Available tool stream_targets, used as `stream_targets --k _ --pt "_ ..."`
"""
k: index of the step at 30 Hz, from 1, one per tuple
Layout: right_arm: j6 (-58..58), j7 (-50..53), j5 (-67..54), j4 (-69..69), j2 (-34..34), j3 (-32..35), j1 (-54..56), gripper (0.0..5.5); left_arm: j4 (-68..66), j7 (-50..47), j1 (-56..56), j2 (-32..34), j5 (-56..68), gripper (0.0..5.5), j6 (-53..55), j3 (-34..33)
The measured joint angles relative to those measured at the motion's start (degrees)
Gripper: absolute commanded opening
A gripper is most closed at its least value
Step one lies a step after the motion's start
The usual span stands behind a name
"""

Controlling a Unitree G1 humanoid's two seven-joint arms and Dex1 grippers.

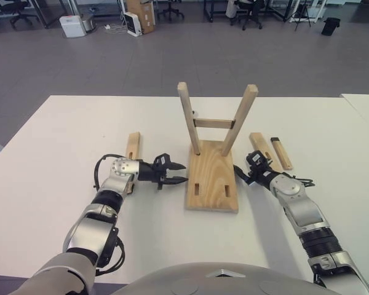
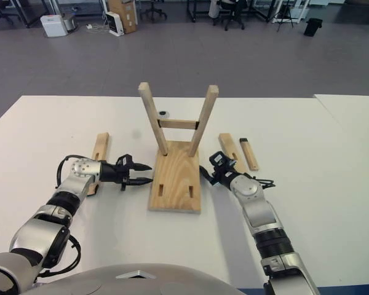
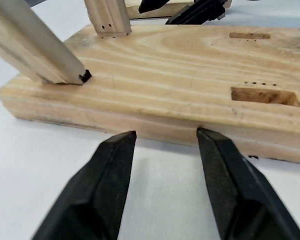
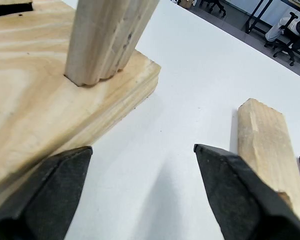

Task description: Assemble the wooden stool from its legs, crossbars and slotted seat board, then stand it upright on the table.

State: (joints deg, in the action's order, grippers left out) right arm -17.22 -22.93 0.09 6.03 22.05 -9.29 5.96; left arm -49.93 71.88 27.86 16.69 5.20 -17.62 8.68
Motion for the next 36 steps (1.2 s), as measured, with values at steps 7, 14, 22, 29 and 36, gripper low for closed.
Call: stream_targets --k 7,14,22,29,36 --pt "0.11 -1.55 -1.24 -1.88 -0.81 2.43 0.40 3.83 7.63 -7.01 -3.81 -0.30 3.88 2.24 6.74 -4.90" --pt "-2.89 -0.34 -7.22 -2.03 5.34 17.85 7.41 3.83 17.82 -12.00 -7.92 1.57 8.35 2.24 12.62 -9.47" --pt "-0.50 -4.06 -6.53 20.68 9.47 19.41 10.00 3.83 33.55 -18.81 -12.48 -2.95 15.06 2.24 27.20 -9.38" --pt "1.23 -5.01 -6.37 25.43 7.23 16.81 10.09 3.83 40.05 -32.58 -13.55 -6.94 14.98 2.24 34.68 -10.81" --pt "1.91 -5.25 -7.54 28.00 6.18 16.90 10.60 2.60 42.34 -40.42 -13.52 -8.51 18.16 2.24 44.53 -13.91"
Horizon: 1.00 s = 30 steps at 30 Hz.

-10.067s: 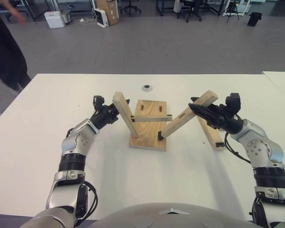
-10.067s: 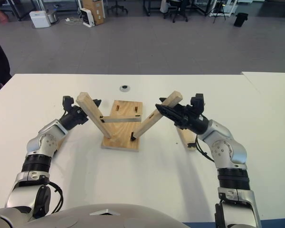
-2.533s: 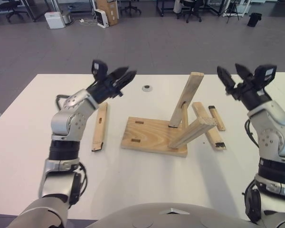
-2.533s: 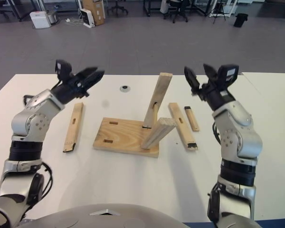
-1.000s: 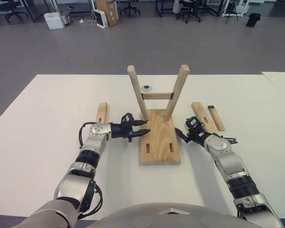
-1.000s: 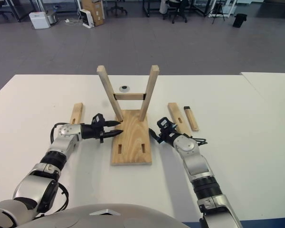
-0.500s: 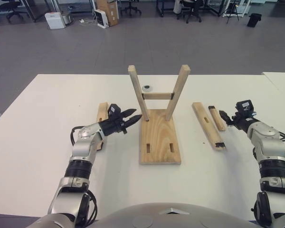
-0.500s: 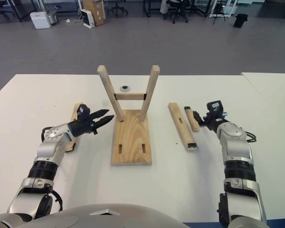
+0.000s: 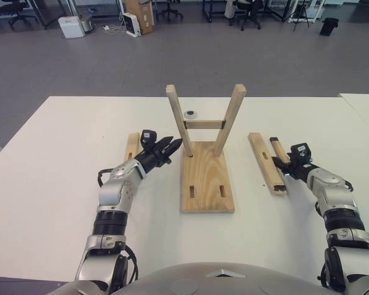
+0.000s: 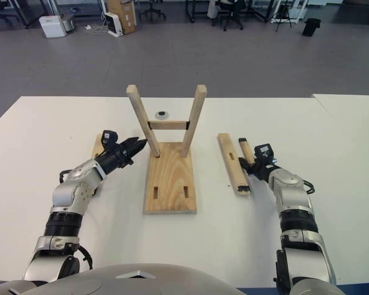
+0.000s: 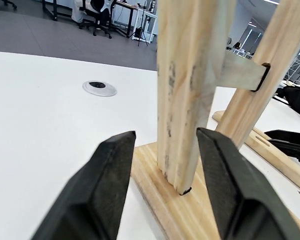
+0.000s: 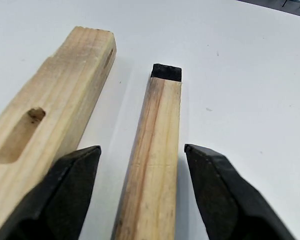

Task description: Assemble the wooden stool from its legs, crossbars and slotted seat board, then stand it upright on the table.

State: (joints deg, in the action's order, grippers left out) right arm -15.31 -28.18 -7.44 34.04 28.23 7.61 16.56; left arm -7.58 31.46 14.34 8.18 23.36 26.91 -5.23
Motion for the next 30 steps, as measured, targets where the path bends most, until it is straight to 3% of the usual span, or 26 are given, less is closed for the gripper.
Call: stream_targets --k 7,13,16,20,23,30 --pt "6.50 1.34 0.82 2.11 -0.60 -1.81 -1.55 1.40 -1.60 -10.50 3.57 -0.19 1.52 2.24 9.86 -5.35" --pt "7.12 2.40 -0.54 2.49 -1.90 -0.54 -2.05 1.32 -0.13 -13.72 4.92 0.54 -3.33 2.24 2.01 -4.01" --pt "6.31 3.85 -2.14 -0.87 -1.98 2.33 -3.97 1.32 2.41 -10.27 5.25 -0.48 0.85 2.24 -3.50 -6.11" --pt "4.24 8.50 -4.32 -14.91 0.76 8.87 -2.18 1.32 7.58 -7.02 9.99 1.20 8.08 2.24 -2.38 -9.19" --pt "2.54 11.81 -5.95 -29.47 0.86 10.01 3.26 1.32 11.31 -7.91 18.38 3.09 10.91 2.24 -0.91 -10.51" --pt "-1.93 12.96 -9.36 -52.96 -4.41 0.67 11.33 1.31 14.96 -7.85 32.38 -0.27 17.04 2.24 3.43 -4.42"
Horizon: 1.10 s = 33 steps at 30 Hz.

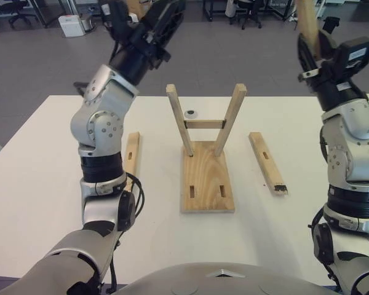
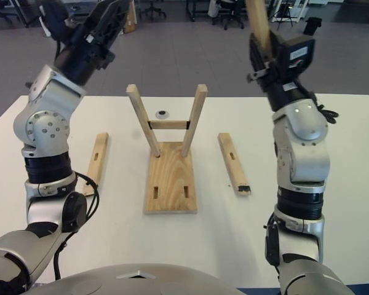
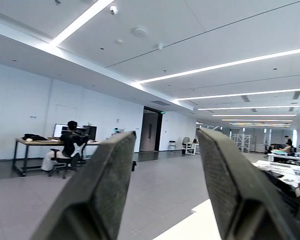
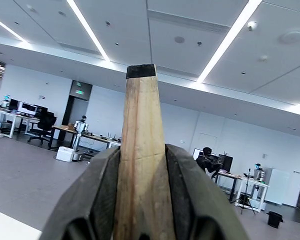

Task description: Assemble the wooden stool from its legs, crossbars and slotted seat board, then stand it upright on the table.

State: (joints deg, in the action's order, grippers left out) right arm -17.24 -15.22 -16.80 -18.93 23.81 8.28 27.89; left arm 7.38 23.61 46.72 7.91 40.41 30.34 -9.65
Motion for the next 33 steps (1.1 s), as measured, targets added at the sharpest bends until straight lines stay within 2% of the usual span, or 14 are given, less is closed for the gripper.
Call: stream_targets --k 6,13,22,24,33 --pt "6.55 -4.28 4.21 -1.78 -0.81 -8.20 0.88 1.31 -0.84 -2.31 1.77 -5.50 1.43 2.24 2.77 3.59" --pt "12.06 -7.11 4.88 -1.70 -2.71 -9.31 -0.08 1.31 -1.66 -5.11 2.68 -8.13 4.78 2.24 5.29 2.51" --pt "13.73 -9.33 2.45 -1.08 -3.39 -8.34 -3.98 1.31 -1.77 -6.41 3.58 -8.20 6.68 0.73 5.55 1.48" --pt "13.37 -9.29 0.99 -0.74 -4.52 -8.30 -4.10 1.31 -1.12 -6.08 3.54 -8.35 6.85 0.53 5.52 1.95" --pt "10.87 -12.93 -4.28 -0.99 -3.74 -7.21 -5.81 1.31 -0.08 -6.15 1.32 -8.81 8.47 0.41 6.01 2.80"
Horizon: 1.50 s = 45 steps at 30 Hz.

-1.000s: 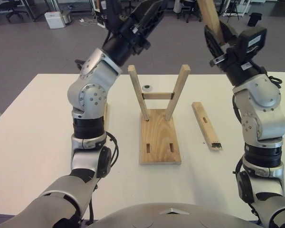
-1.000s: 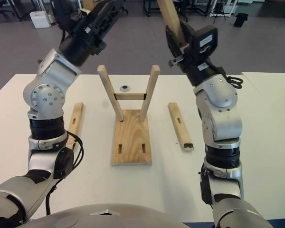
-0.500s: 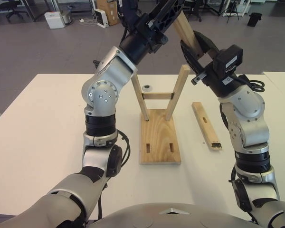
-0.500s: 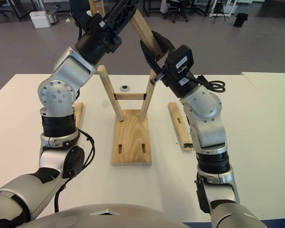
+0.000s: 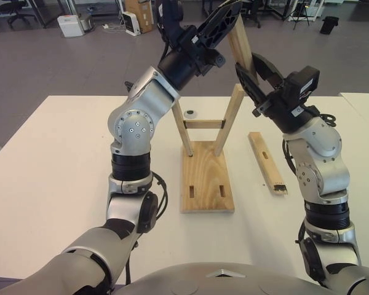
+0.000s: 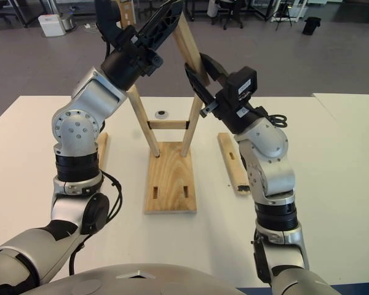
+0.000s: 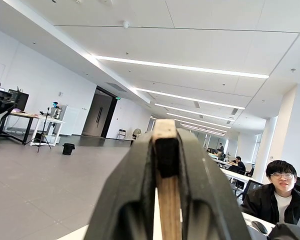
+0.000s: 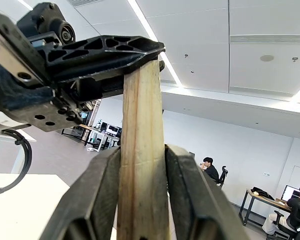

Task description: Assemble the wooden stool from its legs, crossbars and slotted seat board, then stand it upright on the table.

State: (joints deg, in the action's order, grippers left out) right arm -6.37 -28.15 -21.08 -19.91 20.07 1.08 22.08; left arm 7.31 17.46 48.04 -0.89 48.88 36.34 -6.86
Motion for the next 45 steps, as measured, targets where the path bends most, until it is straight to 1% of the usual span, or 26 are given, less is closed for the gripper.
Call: stream_targets --k 1,2,4,7,8,11,12,13,15,16,19,22,25,28,33,40,45 --pt "-0.20 -0.21 -0.24 0.01 0.11 0.18 0.00 1.31 0.00 0.01 -0.02 0.08 0.00 0.41 0.04 0.05" --pt "-0.54 -0.42 -0.89 0.01 0.18 0.36 0.00 1.60 0.00 0.08 -0.02 0.18 0.00 0.41 0.11 0.07" --pt "-1.46 -1.62 -2.35 -0.10 0.21 0.94 0.00 1.97 -0.31 -0.02 0.00 1.25 -0.16 0.41 0.40 -0.27" --pt "-3.26 -0.69 -6.01 -0.70 -0.37 3.39 0.01 2.53 -2.26 -0.51 0.08 4.16 -0.37 0.41 -0.08 -3.33" --pt "-3.90 0.85 -6.70 -0.73 -0.94 4.24 0.13 2.57 -2.73 -0.41 0.12 4.73 -0.23 0.41 -0.23 -4.08" --pt "-5.72 10.26 -11.73 0.90 -4.52 11.64 3.99 2.58 -3.51 -1.49 1.38 7.72 0.25 0.41 -1.75 -9.00" --pt "-5.68 14.76 -12.67 2.66 -4.89 15.98 5.54 2.58 -3.99 -2.79 1.48 10.25 -0.01 0.41 -3.18 -12.14" --pt "-5.41 17.15 -12.31 4.09 -4.74 18.50 5.63 2.58 -4.31 -3.14 0.91 12.53 -1.03 0.41 -4.38 -13.91" --pt "-1.68 21.87 -6.53 9.76 -2.73 23.64 3.07 2.58 -4.52 -1.99 -5.97 20.36 -9.97 0.41 -8.57 -14.00" --pt "1.78 22.84 -1.07 13.42 -1.54 24.79 -1.53 2.58 -4.99 -1.70 -12.13 22.66 -14.19 0.41 -10.19 -13.52" --pt "6.66 24.37 4.83 16.95 -3.08 24.51 -10.30 2.58 -3.91 -2.86 -21.49 21.68 -18.87 0.41 -12.20 -11.53" --pt "8.05 25.89 6.81 16.91 -5.33 24.20 -14.78 2.58 -2.45 -4.99 -28.94 18.93 -21.63 0.41 -13.44 -10.43" --pt "9.31 26.47 8.41 16.06 -7.08 22.19 -17.15 2.58 -2.69 -6.30 -33.17 16.23 -25.66 0.41 -15.91 -6.90" --pt "9.60 26.39 9.81 15.10 -8.16 20.16 -19.25 2.58 -4.51 -6.82 -34.39 15.11 -29.22 0.41 -20.19 -5.73" --pt "10.13 24.75 9.71 14.62 -9.38 17.76 -20.38 2.58 -7.44 -7.58 -37.04 14.32 -31.71 0.41 -24.09 -5.60" --pt "10.17 23.27 9.58 14.55 -9.38 16.67 -20.52 2.58 -7.93 -9.49 -39.22 12.38 -33.89 0.41 -27.21 -5.65" --pt "10.45 22.50 9.61 14.73 -9.37 16.19 -20.39 2.58 -9.80 -10.03 -39.32 12.46 -34.44 0.41 -29.42 -6.65"
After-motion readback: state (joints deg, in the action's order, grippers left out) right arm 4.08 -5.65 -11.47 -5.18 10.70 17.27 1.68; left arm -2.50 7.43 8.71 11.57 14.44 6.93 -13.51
